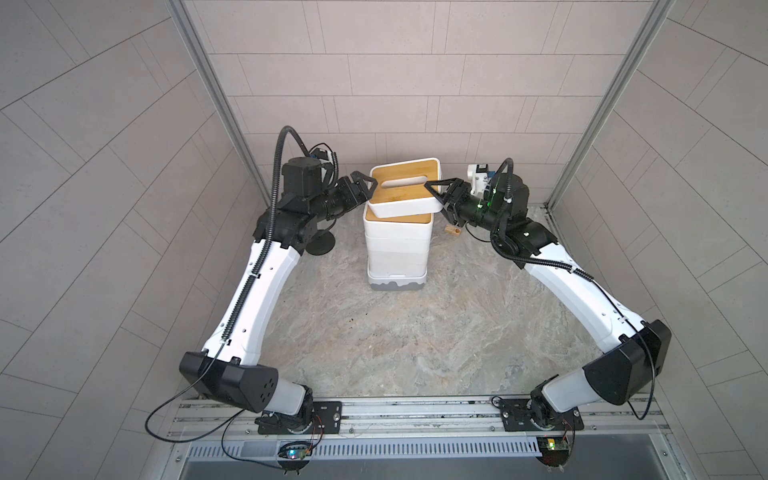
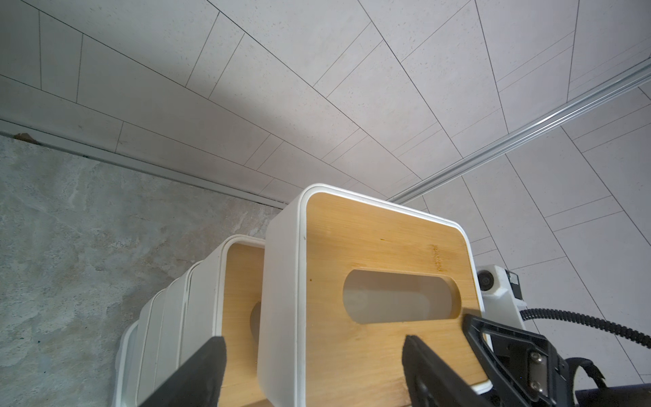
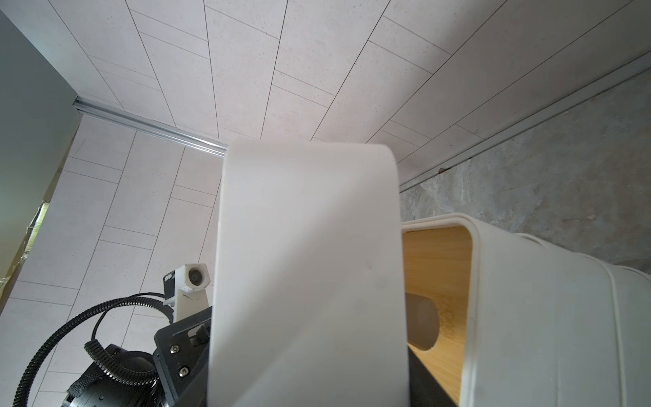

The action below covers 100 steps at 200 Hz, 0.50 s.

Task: Stack the tissue boxes
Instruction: Place the tissue box at the tissue box.

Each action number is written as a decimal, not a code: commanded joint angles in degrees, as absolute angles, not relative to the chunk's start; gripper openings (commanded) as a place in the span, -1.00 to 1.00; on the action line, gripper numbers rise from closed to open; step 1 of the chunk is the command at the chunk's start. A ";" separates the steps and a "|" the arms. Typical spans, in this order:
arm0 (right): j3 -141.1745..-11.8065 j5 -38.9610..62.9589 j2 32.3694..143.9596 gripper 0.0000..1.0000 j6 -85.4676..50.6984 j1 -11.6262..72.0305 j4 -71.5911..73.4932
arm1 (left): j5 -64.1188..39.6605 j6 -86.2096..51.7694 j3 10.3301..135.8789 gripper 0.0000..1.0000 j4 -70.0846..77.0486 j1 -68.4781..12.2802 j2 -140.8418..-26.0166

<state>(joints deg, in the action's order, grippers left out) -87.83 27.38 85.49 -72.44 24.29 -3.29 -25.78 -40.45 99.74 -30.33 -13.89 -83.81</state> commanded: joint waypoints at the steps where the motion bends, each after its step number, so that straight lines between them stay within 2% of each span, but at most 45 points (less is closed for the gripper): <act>1: -90.05 28.92 84.99 -0.41 -73.12 23.94 1.14 | -26.97 -39.73 101.33 0.67 -30.06 -13.69 -84.35; 100: -91.38 31.78 85.99 -0.12 -71.26 23.78 -2.18 | -28.89 -40.09 102.54 0.63 -29.53 -14.38 -85.68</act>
<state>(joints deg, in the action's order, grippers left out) -87.96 29.43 85.73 -71.68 24.03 -4.51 -27.66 -40.27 100.22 -30.33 -13.96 -84.88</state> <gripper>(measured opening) 0.616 0.820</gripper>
